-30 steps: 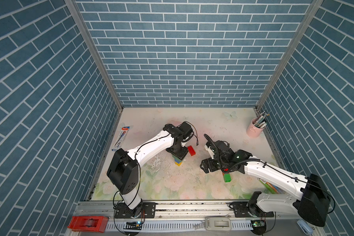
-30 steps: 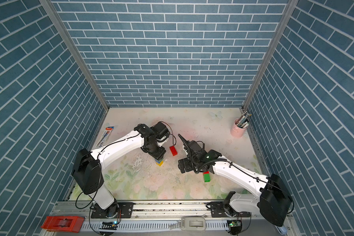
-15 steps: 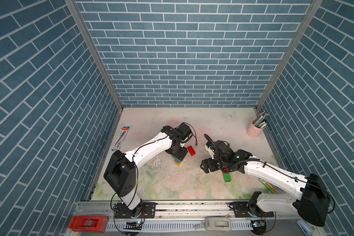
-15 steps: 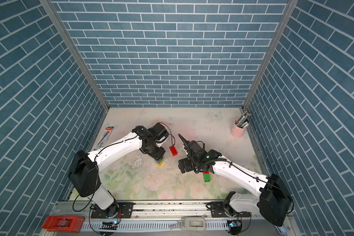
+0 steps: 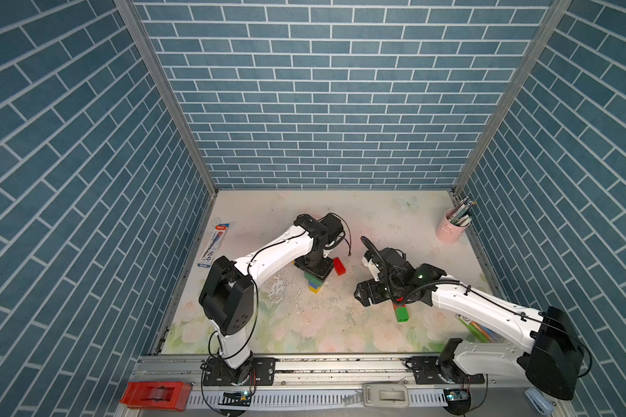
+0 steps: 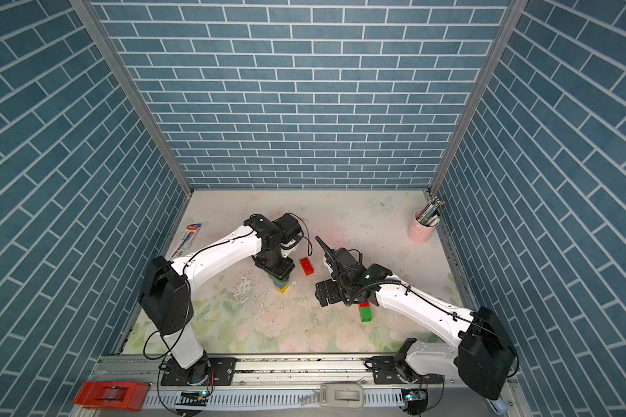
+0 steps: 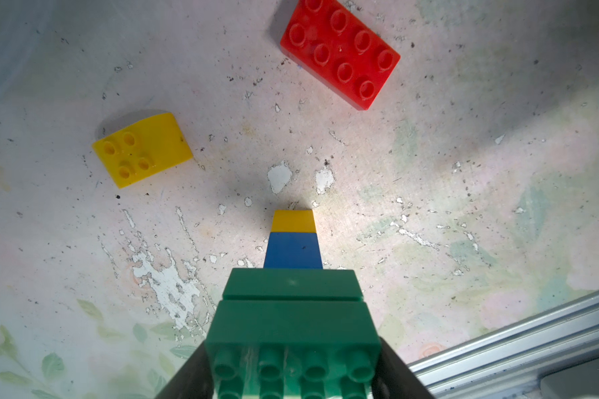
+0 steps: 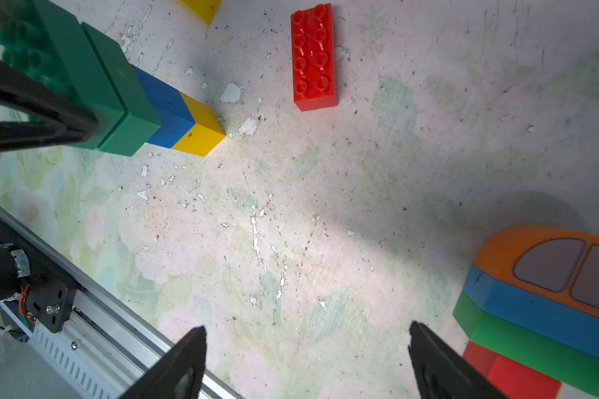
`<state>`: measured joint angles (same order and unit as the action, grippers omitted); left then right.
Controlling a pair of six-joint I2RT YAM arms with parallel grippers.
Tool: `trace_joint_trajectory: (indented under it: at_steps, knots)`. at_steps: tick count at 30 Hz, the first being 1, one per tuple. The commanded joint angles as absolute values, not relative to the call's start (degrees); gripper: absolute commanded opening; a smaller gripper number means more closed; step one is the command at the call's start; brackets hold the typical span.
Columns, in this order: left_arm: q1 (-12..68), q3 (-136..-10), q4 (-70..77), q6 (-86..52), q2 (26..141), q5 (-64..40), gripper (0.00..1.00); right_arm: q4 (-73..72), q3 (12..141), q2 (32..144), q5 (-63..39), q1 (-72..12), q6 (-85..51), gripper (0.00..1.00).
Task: Assemble an ice cream with lego
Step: Assemble the lego brick with the lego brick.
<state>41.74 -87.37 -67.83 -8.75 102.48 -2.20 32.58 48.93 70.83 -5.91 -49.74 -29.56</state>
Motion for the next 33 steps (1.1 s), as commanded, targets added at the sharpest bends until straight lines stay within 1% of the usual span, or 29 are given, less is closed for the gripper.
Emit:
trace_joint_trajectory:
  at_steps: [1,10,14,18,22,25,27,28,30,33]
  knots:
    - [42.2,-82.8,-70.5,-9.3,106.5,-1.6,0.34,34.0,50.0,70.7,-6.5,-49.1,-28.7,0.92]
    - [42.3,-81.5,-71.7,-11.1,109.1,-2.3,0.26,34.3,50.4,71.3,-7.9,-47.3,-27.1,0.92]
    - [42.3,-81.8,-72.4,-12.9,112.0,-2.7,0.2,34.1,51.1,72.3,-8.3,-46.5,-26.1,0.92]
    - [42.2,-78.9,-68.9,-20.3,109.1,-3.4,0.12,34.3,51.7,72.6,-8.5,-45.8,-25.9,0.92]
    - [42.2,-75.5,-64.0,-27.8,107.9,-5.1,0.08,33.5,51.8,73.4,-9.3,-44.6,-25.8,0.92]
    - [42.3,-74.8,-62.1,-31.5,107.8,-6.3,0.08,33.5,52.4,74.3,-9.9,-44.0,-25.5,0.92]
    - [42.2,-75.4,-62.5,-32.9,107.8,-5.1,0.08,33.2,52.4,74.7,-10.3,-43.5,-25.4,0.92]
    - [42.2,-75.4,-62.5,-33.4,107.6,-4.9,0.09,33.0,52.4,74.9,-10.5,-43.3,-25.3,0.92]
    - [42.2,-75.6,-62.6,-35.0,106.9,-3.9,0.15,32.5,52.5,75.4,-10.6,-43.0,-25.4,0.92]
    - [42.2,-76.3,-63.1,-35.7,105.8,-2.2,0.18,31.4,52.3,75.9,-11.0,-42.9,-25.7,0.92]
